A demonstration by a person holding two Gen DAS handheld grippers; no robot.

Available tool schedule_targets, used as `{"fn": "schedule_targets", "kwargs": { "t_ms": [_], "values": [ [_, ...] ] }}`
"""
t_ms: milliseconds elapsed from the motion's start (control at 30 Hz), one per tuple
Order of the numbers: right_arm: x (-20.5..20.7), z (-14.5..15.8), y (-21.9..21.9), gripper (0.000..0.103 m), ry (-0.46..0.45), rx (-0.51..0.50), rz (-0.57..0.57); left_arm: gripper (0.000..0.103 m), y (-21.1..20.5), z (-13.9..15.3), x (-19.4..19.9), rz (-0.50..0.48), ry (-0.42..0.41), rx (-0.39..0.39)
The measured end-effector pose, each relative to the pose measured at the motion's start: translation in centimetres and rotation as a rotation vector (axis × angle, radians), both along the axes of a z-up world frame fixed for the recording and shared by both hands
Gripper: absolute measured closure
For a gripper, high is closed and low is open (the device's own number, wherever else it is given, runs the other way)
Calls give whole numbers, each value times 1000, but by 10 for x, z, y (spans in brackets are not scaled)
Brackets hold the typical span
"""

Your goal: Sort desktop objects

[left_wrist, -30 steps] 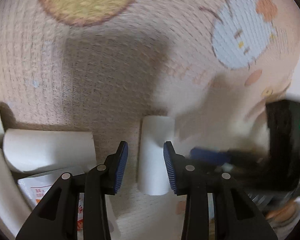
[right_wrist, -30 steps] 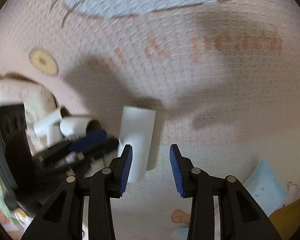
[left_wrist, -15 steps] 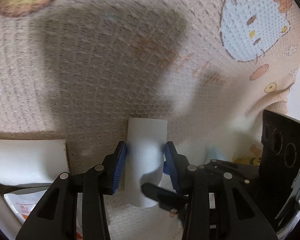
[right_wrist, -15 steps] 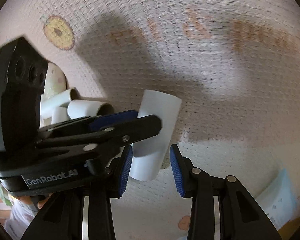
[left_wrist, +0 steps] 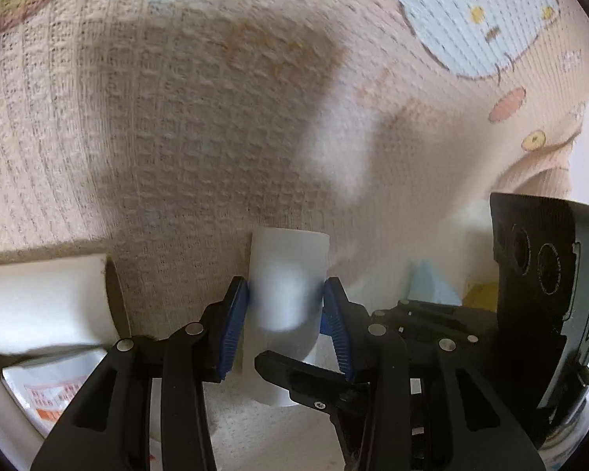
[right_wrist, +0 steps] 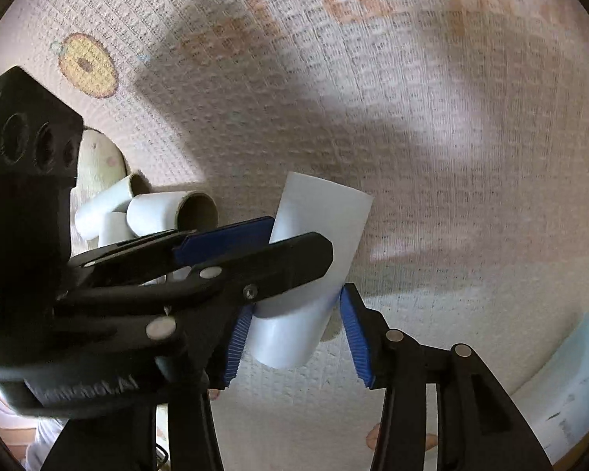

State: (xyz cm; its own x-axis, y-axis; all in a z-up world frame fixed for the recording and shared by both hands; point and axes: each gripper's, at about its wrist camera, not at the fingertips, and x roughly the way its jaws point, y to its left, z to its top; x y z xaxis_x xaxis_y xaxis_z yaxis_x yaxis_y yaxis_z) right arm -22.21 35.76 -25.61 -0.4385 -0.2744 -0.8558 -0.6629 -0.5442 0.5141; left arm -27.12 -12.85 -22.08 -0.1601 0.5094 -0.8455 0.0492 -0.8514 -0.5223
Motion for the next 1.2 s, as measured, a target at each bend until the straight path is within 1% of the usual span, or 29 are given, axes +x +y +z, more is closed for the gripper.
{"fn": "schedule_targets", "kwargs": {
  "t_ms": [167, 267, 367, 467, 567, 700, 733, 800, 833, 867, 933, 967, 1067, 1100, 1133, 1167, 1200],
  "values": [
    [7, 4, -4, 60, -23, 17, 33, 59, 4, 10, 9, -19, 30, -21],
    [11, 10, -6, 60, -17, 49, 60, 59, 5, 19, 13, -30, 38, -29],
    [18, 15, -7, 60, -10, 47, 62, 59, 8, 30, 21, -48, 60, -42],
    [23, 28, -20, 60, -1, 52, 64, 59, 3, 44, 32, -52, 80, -39],
    [29, 39, -26, 60, 10, 73, 73, 59, 7, 56, 37, -57, 107, -38],
    [44, 59, -32, 60, 37, 80, 67, 59, 10, 77, 47, -96, 138, -56],
    [49, 64, -34, 60, 44, 83, 69, 59, 8, 79, 56, -99, 149, -59],
    [55, 73, -38, 60, 52, 92, 75, 59, 11, 90, 60, -101, 165, -63],
    [60, 80, -40, 60, 61, 102, 79, 59, 14, 96, 63, -99, 176, -63],
    [52, 80, -47, 60, 66, 108, 75, 59, 16, 101, 66, -99, 184, -63],
    [60, 92, -50, 60, 77, 126, 81, 59, 21, 111, 74, -104, 207, -61],
    [62, 96, -51, 60, 80, 134, 82, 59, 31, 115, 73, -106, 213, -60],
    [73, 114, -58, 60, 94, 167, 85, 59, 44, 132, 80, -120, 239, -59],
    [80, 121, -60, 60, 101, 179, 83, 59, 59, 135, 76, -126, 248, -62],
    [83, 126, -63, 60, 106, 186, 80, 59, 63, 140, 80, -135, 259, -66],
    [78, 128, -70, 60, 110, 194, 77, 59, 70, 145, 81, -142, 270, -72],
    [82, 133, -71, 60, 117, 201, 74, 59, 72, 150, 83, -147, 278, -74]
  ]
}}
